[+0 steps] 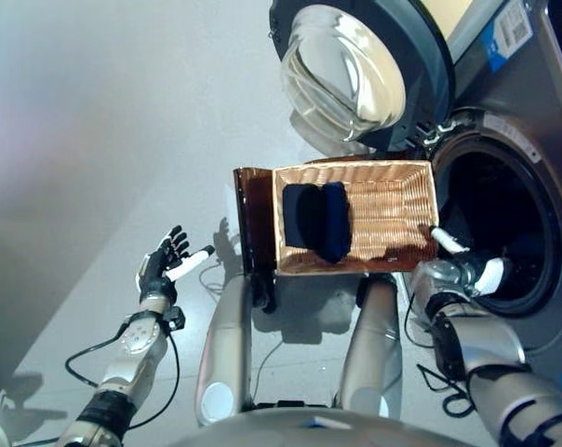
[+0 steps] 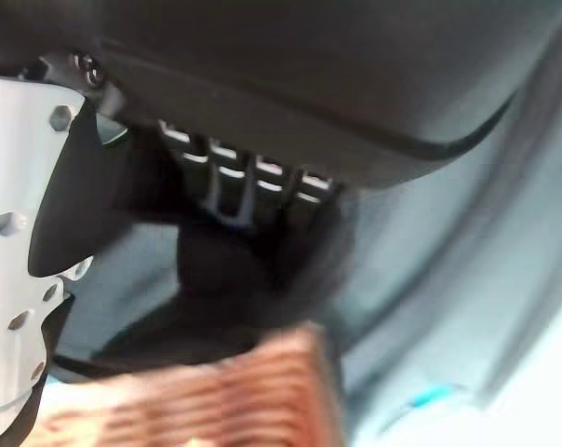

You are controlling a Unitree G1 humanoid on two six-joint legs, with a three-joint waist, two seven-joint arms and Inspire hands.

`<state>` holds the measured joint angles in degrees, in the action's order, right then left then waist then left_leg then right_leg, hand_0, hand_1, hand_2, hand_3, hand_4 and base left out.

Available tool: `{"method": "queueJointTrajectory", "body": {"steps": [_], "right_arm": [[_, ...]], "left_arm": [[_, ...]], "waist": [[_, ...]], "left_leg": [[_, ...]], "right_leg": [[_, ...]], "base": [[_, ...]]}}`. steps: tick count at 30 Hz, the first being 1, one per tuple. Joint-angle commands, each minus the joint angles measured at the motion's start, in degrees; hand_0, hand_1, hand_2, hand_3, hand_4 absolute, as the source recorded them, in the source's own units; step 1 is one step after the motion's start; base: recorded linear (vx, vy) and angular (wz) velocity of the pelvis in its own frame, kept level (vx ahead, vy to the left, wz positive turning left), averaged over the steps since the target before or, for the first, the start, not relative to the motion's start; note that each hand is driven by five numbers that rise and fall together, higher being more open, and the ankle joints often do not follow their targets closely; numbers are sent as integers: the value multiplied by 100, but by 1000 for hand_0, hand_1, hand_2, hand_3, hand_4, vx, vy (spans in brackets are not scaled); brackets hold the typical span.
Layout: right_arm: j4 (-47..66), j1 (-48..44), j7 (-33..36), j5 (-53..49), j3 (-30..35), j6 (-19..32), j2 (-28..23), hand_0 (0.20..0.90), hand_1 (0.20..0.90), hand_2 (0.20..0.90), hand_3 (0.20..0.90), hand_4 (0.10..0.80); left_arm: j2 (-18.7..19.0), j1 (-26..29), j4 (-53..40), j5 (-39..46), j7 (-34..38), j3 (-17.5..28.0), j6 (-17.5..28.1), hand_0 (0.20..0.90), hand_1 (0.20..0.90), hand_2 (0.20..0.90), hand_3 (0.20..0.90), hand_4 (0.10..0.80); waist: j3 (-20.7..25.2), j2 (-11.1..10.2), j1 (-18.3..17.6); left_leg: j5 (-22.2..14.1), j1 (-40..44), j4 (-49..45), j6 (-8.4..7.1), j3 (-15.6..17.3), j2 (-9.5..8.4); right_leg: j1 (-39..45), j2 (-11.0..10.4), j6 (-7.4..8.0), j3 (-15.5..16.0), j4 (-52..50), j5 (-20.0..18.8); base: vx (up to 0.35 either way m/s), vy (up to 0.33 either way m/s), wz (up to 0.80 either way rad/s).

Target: Pick up the clothes and place them into the washing machine

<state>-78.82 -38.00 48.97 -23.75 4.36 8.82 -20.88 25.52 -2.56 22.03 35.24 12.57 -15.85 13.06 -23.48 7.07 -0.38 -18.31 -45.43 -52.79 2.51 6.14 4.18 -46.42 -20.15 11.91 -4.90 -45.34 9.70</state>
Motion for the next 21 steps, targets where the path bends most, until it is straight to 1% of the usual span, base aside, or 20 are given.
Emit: {"method": "queueJointTrajectory", "body": {"steps": [1,4,5,11,15,21], "right_arm": [[-452,-5,242,-335,-18,-16,-204,900,900,900,900,800],[-573,-118,29,-517,-19,-31,-231,900,900,900,900,800],[-652,-170,-66,-554,-68,-110,-277,900,900,900,900,800],[-733,-405,-330,-535,-151,-196,-723,900,900,900,900,800],[-590,-527,-432,-693,-139,-36,-904,900,900,900,900,800],[-488,-688,-726,-780,-251,73,-961,900,900,900,900,800]], "left_arm": [[367,-119,-209,-58,139,286,358,900,900,900,900,800],[403,-88,-224,-51,109,221,362,900,900,900,900,800],[427,-83,-237,-44,77,210,360,900,900,900,900,800],[556,-67,-308,-45,-33,191,416,900,900,900,900,800],[603,-57,-313,-73,-42,213,436,900,900,900,900,800],[628,-76,-320,-65,-95,271,453,900,900,900,900,800]], "waist": [[135,-58,171],[123,-44,198],[121,-41,215],[111,9,279],[117,-4,282],[112,14,334]], "left_leg": [[206,397,485,-918,-698,518],[183,370,424,-916,-703,520],[177,365,417,-913,-701,517],[178,316,365,-899,-721,514],[180,298,346,-899,-708,535],[164,177,223,-909,-724,557]], "right_leg": [[334,-279,-125,-233,362,-470],[303,-287,-124,-238,315,-447],[300,-288,-121,-235,308,-439],[222,-299,-106,-258,215,-402],[188,-279,-111,-261,186,-385],[27,-251,-127,-238,6,-311]], "base": [[0,0,0],[0,0,0],[0,0,0],[0,0,0],[0,0,0],[-6,-3,0]]}}
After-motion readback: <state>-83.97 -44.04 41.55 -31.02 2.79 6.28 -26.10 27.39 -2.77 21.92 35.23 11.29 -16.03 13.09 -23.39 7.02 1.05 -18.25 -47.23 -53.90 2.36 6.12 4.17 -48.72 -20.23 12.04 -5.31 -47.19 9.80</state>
